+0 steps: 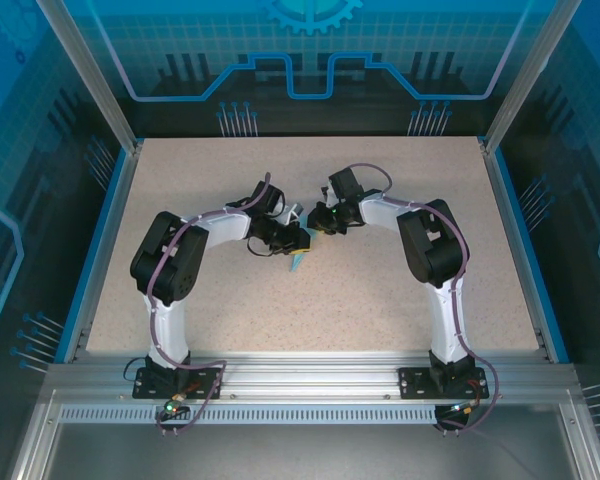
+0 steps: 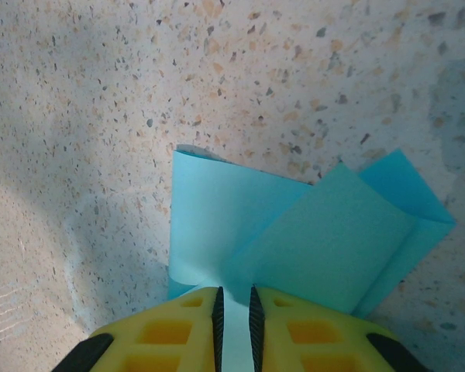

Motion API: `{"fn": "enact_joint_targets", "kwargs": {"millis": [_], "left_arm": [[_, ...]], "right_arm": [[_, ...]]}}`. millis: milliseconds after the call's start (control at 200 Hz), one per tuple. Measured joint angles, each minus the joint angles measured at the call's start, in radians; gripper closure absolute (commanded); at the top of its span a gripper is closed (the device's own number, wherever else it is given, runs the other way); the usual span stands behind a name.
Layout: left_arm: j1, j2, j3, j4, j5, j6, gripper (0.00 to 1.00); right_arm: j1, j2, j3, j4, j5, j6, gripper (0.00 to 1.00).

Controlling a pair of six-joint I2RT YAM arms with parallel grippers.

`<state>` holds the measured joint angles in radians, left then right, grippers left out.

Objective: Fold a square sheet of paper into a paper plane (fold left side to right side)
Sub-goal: Fold the wing for the fifth time at the center of the table.

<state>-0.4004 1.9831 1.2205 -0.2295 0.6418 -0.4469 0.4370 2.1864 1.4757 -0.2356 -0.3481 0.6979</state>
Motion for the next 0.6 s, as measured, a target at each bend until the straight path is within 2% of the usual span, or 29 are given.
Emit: {"fn": "enact_joint_targets", "kwargs": {"millis": [600], "left_arm": [[0.000,0.018,-0.023,0.016,0.005,-0.026,0.81]], "right_arm": [[0.000,0.002,0.006,-0.011,0.000,-0.011,0.79]]}}
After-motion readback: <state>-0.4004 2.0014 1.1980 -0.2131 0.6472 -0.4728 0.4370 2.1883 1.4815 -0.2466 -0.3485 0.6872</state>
